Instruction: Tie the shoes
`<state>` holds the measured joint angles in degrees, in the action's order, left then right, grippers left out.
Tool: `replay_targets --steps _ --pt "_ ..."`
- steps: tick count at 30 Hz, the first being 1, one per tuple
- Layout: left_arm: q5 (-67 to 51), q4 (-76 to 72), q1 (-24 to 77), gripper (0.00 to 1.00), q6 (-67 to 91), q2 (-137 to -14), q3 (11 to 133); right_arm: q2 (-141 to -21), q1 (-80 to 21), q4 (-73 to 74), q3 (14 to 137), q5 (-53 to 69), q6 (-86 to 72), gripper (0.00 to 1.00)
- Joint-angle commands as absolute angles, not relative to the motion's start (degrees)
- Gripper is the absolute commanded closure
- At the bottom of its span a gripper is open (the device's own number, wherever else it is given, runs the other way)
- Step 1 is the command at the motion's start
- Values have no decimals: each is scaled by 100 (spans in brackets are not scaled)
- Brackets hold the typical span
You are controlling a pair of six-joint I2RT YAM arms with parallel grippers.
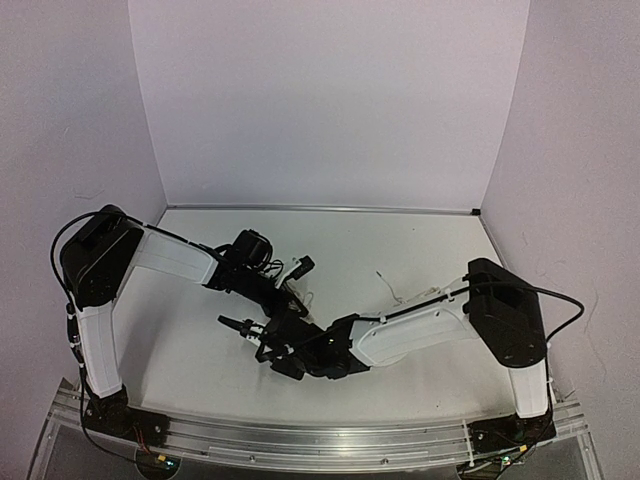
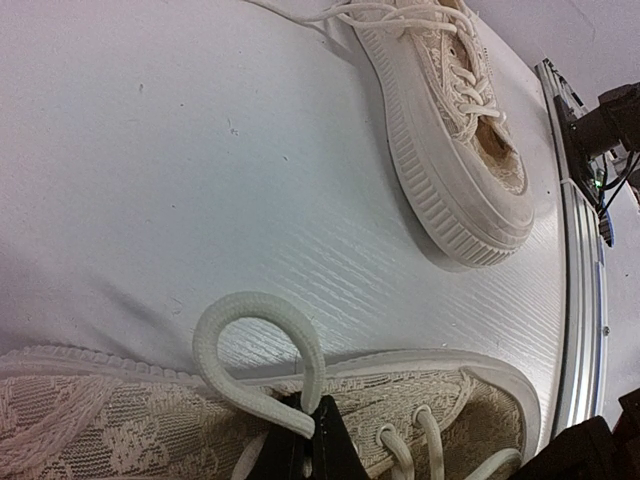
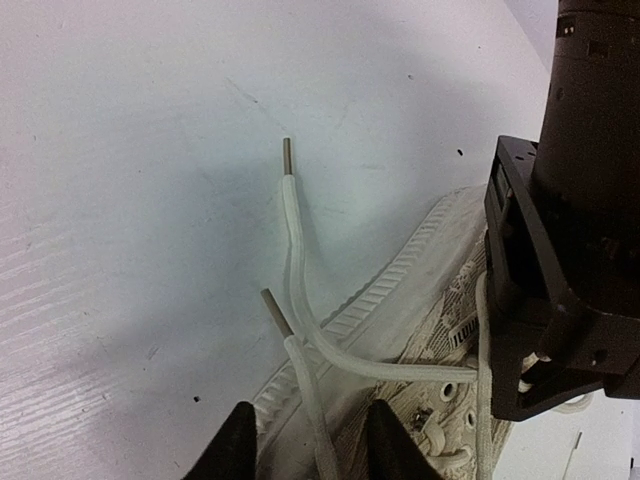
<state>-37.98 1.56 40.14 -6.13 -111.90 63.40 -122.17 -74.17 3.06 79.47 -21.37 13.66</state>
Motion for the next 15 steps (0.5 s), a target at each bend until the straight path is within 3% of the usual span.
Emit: replay_targets --steps 1,9,15 --pt "-3704 585 4096 100 -691 -11462 6364 -12266 -7404 723 8128 -2469 1393 77" --pt "-3666 659 4096 100 -721 -11482 6404 -11582 -7400 717 7857 -2351 1122 100" --pt "-3561 550 4095 100 -684 -11252 6286 -10903 -7402 169 7221 -2225 784 100"
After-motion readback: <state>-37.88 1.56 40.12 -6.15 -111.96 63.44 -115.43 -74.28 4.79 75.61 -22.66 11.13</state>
